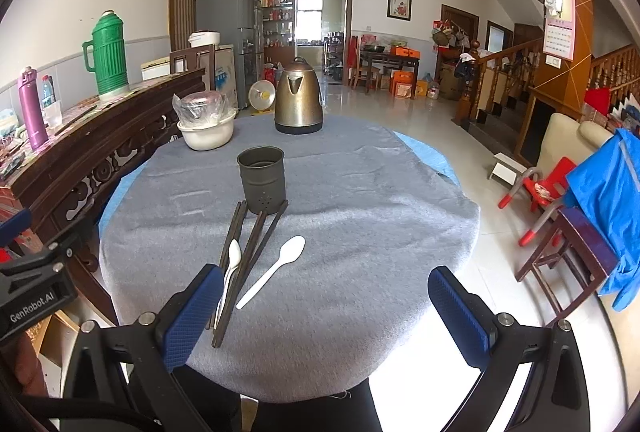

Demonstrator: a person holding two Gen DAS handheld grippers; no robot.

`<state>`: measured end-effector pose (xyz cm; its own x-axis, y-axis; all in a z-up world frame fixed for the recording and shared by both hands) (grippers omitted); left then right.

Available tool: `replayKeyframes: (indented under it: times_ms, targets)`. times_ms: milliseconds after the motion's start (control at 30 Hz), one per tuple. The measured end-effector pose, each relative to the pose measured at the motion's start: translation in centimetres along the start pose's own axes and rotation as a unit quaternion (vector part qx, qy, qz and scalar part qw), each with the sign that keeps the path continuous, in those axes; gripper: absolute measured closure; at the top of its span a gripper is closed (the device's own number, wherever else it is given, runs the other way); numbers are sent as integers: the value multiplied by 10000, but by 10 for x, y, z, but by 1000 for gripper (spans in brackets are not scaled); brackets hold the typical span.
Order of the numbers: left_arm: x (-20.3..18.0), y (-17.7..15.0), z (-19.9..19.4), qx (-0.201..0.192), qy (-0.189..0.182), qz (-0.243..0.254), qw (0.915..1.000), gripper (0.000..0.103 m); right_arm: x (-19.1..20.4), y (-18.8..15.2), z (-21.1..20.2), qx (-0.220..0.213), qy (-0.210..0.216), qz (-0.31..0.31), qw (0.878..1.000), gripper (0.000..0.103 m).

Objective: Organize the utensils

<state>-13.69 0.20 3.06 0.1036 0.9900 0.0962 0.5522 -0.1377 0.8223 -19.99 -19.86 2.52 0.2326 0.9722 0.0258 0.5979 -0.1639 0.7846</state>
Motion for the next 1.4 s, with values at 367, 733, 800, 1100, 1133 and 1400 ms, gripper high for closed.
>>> replayKeyframes:
  times_ms: [367, 733, 800, 1100, 1133, 1400]
  targets:
    - [-2, -20, 49, 735, -23, 59, 9973, 0, -5, 2, 58, 732, 548, 466, 9947, 0]
    - [-12, -45, 114, 1591, -446, 180, 9861, 0, -8, -9, 172, 1745, 1389, 1587, 9618, 17]
    - [-12, -47, 124, 1738, -509, 214, 9832, 0, -6, -14, 193, 1987, 1517, 1787, 9516, 25]
    - [-24, -49, 162, 2106, -842, 118, 9739, 0, 3, -22, 258, 2508, 1406, 2066, 9352, 41]
    - [-27, -49, 165, 2113, -881, 156, 9733, 0, 4, -23, 263, 2563, 1370, 2051, 9346, 42]
    - [-51, -45, 183, 2230, -1060, 367, 9684, 6, 13, -22, 268, 2515, 1182, 1552, 9480, 68]
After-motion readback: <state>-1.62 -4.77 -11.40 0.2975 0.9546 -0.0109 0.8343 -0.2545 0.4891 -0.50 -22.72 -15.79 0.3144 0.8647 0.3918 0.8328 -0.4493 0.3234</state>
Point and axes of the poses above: each gripper's, at about its wrist camera, not at the fingertips, and z roughly the way its jaws point, x to its left, y to its top, the point moved 6 cm from there along z, roughly the way its jaws point, and after that the axes turned 1 degree about -y, right-handed, at the moved point
